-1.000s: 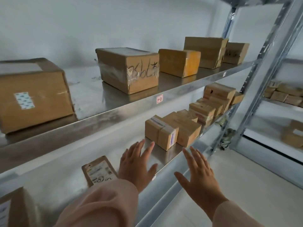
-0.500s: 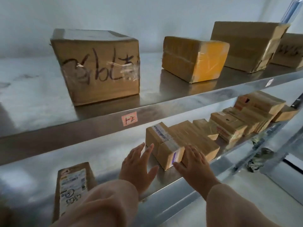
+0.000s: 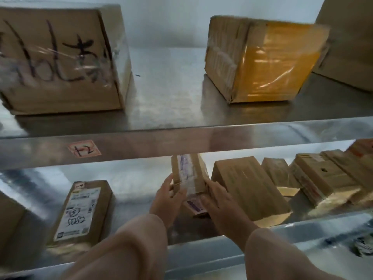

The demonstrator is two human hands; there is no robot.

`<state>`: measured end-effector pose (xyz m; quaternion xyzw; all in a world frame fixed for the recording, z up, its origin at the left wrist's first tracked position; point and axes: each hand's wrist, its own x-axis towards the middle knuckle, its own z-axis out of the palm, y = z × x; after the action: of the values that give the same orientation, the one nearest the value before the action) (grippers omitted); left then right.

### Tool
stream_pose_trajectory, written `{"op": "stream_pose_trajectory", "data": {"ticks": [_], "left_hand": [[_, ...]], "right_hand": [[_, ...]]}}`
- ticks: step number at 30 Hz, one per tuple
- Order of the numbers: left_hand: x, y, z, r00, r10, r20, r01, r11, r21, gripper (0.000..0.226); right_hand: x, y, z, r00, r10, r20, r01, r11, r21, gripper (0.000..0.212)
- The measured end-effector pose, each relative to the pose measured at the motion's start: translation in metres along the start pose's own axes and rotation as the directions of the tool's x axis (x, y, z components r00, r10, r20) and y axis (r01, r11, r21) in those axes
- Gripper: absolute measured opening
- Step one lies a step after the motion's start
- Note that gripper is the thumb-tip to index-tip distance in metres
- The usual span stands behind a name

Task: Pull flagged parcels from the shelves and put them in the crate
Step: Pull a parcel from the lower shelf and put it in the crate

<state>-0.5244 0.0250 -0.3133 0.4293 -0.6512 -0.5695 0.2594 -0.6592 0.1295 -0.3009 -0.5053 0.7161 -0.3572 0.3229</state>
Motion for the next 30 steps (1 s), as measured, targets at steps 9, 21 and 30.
{"op": "stream_pose_trajectory", "data": {"ticks": [9, 21, 30], "left_hand": [[0.004, -0.025, -0.029, 0.952, -0.304, -0.021, 0.297, 0.940, -0.168, 0.064], [-0.018, -0.047, -0.048, 0.889, -0.457, -0.002, 0.377, 0.736, -0.562, 0.028], [-0.025, -0.048, -0.051, 0.957, -0.291, -0.003, 0.284, 0.935, -0.213, 0.075]], "right_hand": [[0.010, -0.003, 0.022, 0.990, -0.113, 0.087, 0.121, 0.988, -0.101, 0.040], [0.028, -0.011, 0.028, 0.977, 0.117, 0.180, -0.201, 0.796, 0.571, 0.065], [0.034, 0.000, 0.056, 0.996, 0.002, 0.087, -0.026, 0.962, 0.270, 0.070]]}}
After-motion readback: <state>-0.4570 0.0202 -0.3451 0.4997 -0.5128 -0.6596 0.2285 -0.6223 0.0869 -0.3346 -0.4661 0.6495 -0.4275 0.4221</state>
